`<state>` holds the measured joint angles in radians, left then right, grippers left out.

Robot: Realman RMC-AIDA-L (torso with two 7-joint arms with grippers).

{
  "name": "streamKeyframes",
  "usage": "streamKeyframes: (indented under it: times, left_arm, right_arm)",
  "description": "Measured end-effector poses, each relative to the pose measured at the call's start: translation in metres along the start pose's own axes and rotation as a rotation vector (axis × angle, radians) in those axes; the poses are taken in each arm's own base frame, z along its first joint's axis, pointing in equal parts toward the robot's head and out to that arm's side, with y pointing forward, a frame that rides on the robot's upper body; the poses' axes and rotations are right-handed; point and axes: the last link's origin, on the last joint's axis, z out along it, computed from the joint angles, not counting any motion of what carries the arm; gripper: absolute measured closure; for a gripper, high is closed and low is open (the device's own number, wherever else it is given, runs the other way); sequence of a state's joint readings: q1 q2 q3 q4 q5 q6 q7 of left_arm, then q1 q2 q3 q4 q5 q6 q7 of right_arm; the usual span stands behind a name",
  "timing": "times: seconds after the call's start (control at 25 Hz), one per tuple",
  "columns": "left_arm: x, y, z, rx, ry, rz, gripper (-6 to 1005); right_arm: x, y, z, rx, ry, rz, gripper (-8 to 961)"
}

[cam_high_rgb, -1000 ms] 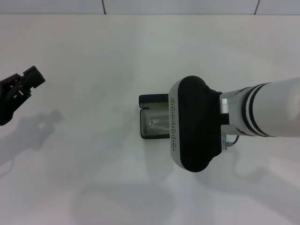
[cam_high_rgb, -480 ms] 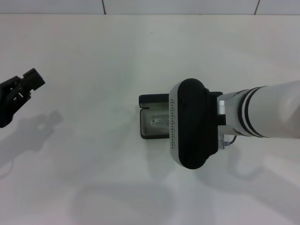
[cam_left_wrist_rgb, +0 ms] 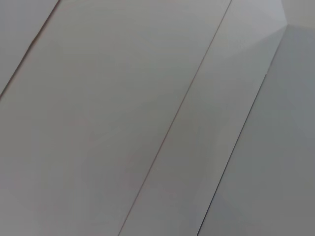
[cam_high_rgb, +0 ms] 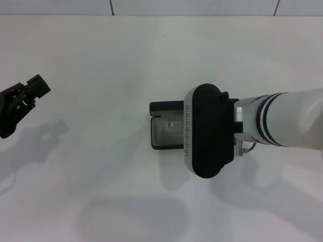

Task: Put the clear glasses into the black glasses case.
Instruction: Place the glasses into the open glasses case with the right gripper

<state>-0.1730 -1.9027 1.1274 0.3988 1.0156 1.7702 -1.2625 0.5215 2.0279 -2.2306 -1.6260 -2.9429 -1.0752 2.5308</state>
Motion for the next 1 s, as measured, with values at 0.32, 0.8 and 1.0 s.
streamKeyframes:
  times: [0.32,0.8,1.0]
  left_arm:
    - [-0.0007,0.0002,0.0002,0.000,-0.001,-0.002,859]
    - [-0.0011,0.0003,-0.0005,0.002,-0.001,-0.004,859]
    - [-0.0012,0.0003,-0.0005,0.002,-0.001,-0.004,858]
  right_arm:
    - [0.0005,0.0010,0.0018,0.010,0.007,-0.005,857]
    - [-0.0007,0.0013,0.0041,0.018,-0.010,-0.004,858]
    - [-0.0005,0.0018,0.0046,0.016,-0.012,-0.001,857]
